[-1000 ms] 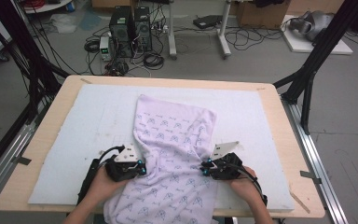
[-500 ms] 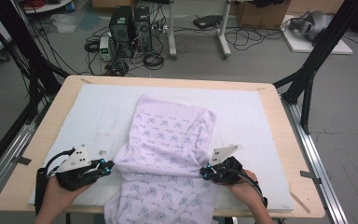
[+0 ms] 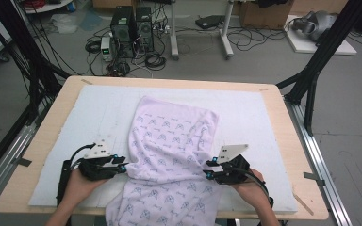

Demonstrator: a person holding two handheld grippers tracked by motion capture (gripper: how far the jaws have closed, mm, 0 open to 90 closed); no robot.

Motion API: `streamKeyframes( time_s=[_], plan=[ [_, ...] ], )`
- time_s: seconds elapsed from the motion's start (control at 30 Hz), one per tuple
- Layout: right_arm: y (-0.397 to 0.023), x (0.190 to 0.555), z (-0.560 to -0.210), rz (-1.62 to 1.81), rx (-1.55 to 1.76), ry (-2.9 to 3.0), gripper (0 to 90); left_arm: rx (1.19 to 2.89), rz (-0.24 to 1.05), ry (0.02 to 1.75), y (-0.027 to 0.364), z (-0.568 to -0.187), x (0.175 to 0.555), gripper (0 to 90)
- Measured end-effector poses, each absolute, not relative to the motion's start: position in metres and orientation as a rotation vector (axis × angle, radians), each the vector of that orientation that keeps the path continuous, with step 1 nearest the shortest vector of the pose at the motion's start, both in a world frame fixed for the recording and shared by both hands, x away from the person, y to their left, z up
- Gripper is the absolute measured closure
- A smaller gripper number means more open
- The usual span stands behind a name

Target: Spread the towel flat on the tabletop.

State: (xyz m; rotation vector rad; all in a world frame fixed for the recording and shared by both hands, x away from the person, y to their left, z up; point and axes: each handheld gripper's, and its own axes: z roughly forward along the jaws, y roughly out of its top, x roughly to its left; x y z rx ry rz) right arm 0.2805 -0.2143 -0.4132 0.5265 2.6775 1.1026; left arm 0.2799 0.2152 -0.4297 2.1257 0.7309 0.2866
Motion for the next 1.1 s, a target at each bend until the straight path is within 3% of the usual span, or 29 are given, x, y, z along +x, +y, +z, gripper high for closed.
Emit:
streamKeyframes(
  time_s=[0.1, 0.23, 0.3, 0.4, 0.47, 1.1],
  plan=[
    [-0.207, 0.288, -0.428, 1.033, 0.552, 2.713, 62.5, 2.177, 0.251, 0.731, 0.197, -0.437, 0.287, 57.4],
    [-0.201, 0.292, -0.435, 1.049, 0.568, 2.726, 62.3, 2.190, 0.262, 0.722, 0.181, -0.443, 0.293, 58.4],
    [-0.201, 0.293, -0.435, 1.051, 0.568, 2.725, 62.3, 2.190, 0.281, 0.704, 0.173, -0.444, 0.294, 62.1],
    [-0.202, 0.295, -0.436, 1.066, 0.591, 2.733, 62.3, 2.177, 0.291, 0.680, 0.167, -0.443, 0.296, 84.9],
    [-0.202, 0.294, -0.437, 1.074, 0.596, 2.734, 62.3, 2.173, 0.294, 0.679, 0.168, -0.442, 0.295, 87.3],
    [-0.201, 0.293, -0.435, 1.064, 0.586, 2.740, 62.4, 2.062, 0.466, 0.781, 0.248, -0.393, 0.277, 86.0]
  ],
)
